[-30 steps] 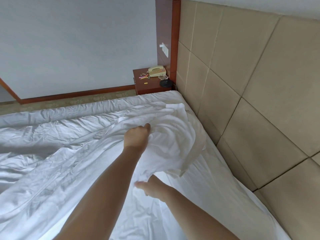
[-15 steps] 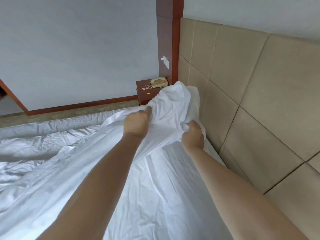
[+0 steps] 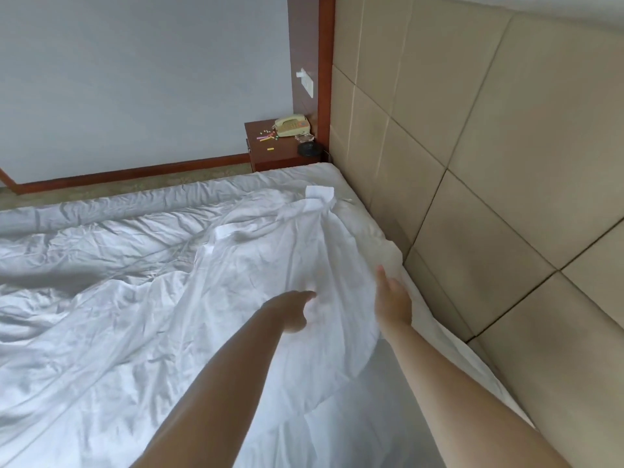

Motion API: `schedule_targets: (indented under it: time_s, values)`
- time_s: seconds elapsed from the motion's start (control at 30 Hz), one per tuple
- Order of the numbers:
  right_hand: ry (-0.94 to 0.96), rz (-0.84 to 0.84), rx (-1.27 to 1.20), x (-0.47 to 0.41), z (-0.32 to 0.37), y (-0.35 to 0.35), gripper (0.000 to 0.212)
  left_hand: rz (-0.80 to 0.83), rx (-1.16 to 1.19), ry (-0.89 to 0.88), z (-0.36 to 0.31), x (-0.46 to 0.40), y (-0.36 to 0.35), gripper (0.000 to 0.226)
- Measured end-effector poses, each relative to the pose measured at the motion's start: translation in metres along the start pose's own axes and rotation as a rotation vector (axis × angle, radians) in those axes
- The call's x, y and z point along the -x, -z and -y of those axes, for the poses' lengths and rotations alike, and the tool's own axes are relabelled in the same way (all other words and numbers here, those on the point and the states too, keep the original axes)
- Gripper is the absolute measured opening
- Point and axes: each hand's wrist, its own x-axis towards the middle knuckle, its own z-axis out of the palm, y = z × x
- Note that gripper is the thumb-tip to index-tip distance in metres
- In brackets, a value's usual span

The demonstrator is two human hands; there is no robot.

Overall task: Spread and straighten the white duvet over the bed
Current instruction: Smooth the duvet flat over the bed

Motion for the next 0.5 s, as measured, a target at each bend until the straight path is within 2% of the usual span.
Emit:
schedule_targets:
  time_s: [0.07, 0.1, 0.13, 0.23, 0.3, 0.43, 0.5]
  values:
    - [0.090, 0.214, 0.148, 0.006, 0.004, -0.008, 0.040, -0.005, -0.030, 0.003, -0.003, 0.000, 0.002, 0.072]
    - [0.144, 0.265, 0.258, 0.005, 0.003, -0.010, 0.038, -0.003, -0.060, 0.008, -0.004, -0.001, 0.004, 0.072]
    - [0.188, 0.231, 0.317, 0.003, 0.008, -0.007, 0.038, -0.005, -0.080, 0.009, -0.006, -0.001, 0.005, 0.071]
    - [0.174, -0.256, 0.269, -0.020, 0.030, 0.031, 0.037, -0.025, -0.104, 0.020, -0.008, -0.002, 0.012, 0.069]
    - [0.044, -0.351, 0.323, -0.038, 0.023, 0.063, 0.037, -0.058, -0.098, 0.027, -0.008, -0.001, 0.014, 0.066]
    - [-0.309, -0.083, 0.652, -0.032, -0.025, 0.063, 0.035, -0.042, -0.114, 0.066, -0.005, 0.008, 0.001, 0.063]
    - [-0.303, -0.064, 0.683, -0.021, -0.028, 0.045, 0.042, -0.016, -0.127, 0.076, -0.002, 0.015, -0.008, 0.062]
